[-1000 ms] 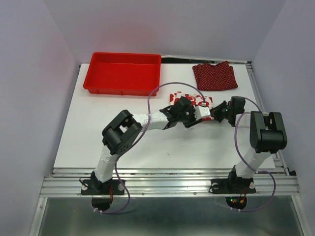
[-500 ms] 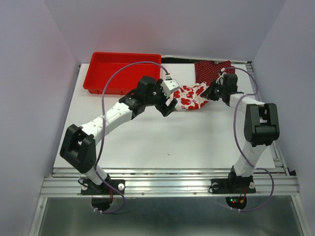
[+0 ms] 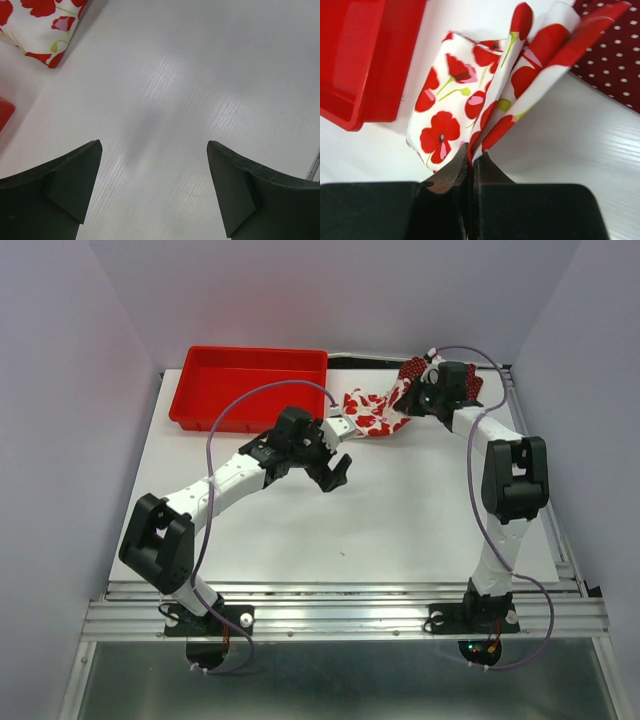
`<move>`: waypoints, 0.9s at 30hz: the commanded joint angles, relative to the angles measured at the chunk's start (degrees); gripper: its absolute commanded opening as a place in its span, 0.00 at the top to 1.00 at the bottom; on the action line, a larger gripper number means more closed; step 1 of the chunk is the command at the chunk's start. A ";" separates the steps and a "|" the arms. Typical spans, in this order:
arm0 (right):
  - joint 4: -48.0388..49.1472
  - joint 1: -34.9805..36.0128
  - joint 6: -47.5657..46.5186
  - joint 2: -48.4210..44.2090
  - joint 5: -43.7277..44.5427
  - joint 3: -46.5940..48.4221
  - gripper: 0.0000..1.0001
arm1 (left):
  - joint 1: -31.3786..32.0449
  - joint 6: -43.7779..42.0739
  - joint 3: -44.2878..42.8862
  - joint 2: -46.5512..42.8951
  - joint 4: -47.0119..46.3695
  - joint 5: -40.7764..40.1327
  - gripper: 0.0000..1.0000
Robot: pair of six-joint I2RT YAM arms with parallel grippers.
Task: Fold and stack the skirts
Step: Neatly place the folded skirt to the corner
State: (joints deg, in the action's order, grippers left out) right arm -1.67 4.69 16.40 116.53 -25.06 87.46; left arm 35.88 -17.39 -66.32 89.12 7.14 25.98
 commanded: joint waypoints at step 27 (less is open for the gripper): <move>-3.43 3.32 -15.35 27.08 8.71 47.90 0.99 | -1.16 0.86 0.49 -1.76 -1.25 3.03 0.02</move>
State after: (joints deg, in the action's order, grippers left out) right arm -7.90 9.21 4.12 143.92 -19.92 132.35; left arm 35.11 -16.80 -66.32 89.12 7.11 28.03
